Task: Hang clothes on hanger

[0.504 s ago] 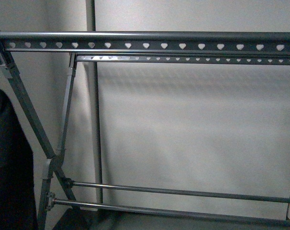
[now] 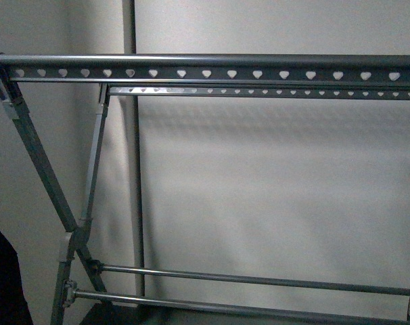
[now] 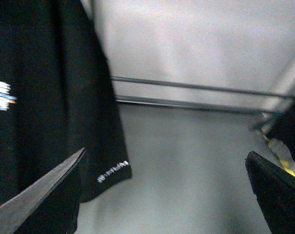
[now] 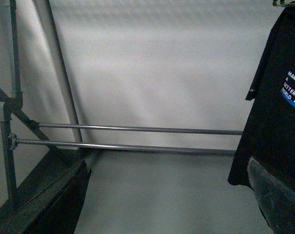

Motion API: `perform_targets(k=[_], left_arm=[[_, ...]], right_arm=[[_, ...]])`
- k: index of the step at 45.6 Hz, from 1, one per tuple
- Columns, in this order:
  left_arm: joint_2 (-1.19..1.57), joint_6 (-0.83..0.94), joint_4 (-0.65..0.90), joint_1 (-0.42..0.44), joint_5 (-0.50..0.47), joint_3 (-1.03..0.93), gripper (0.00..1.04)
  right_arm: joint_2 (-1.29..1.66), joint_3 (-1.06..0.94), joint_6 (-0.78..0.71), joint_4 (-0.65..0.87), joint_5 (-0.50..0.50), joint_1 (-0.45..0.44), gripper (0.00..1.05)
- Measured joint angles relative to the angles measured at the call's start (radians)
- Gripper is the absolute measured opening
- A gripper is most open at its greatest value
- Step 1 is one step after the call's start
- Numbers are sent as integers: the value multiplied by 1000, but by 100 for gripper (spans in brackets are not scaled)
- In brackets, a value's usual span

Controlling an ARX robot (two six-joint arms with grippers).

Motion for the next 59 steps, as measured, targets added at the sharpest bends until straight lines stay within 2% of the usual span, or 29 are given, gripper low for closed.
perform_targets(k=[5, 11, 16, 19, 24, 30, 37, 43, 46, 52, 59], left_arm=[[381, -235, 61, 76, -206, 237, 98], [764, -455, 195, 62, -409, 502, 98], [982, -528, 208, 37, -534, 722, 98], [1094, -543, 204, 20, -566, 846, 98], [1223, -572, 113, 12, -599, 1003, 98], [1284, -591, 50, 21, -639, 1083, 81], [1306, -596, 8, 44, -605, 1118, 47], [1274, -570, 18, 49, -493, 1052, 20], [1222, -533, 23, 50, -401, 951, 7], [1131, -435, -13, 48, -253, 819, 4], [999, -277, -125, 45, -59, 690, 4]], right_arm=[[0, 0, 0, 0, 1, 0, 97], [0, 0, 0, 0, 0, 0, 97], [0, 0, 0, 0, 1, 0, 97], [0, 0, 0, 0, 1, -1, 97], [0, 0, 0, 0, 0, -1, 97], [0, 0, 0, 0, 0, -1, 97], [0, 0, 0, 0, 0, -1, 97], [0, 0, 0, 0, 0, -1, 97], [0, 0, 0, 0, 0, -1, 97], [0, 0, 0, 0, 0, -1, 97], [0, 0, 0, 0, 0, -1, 97]])
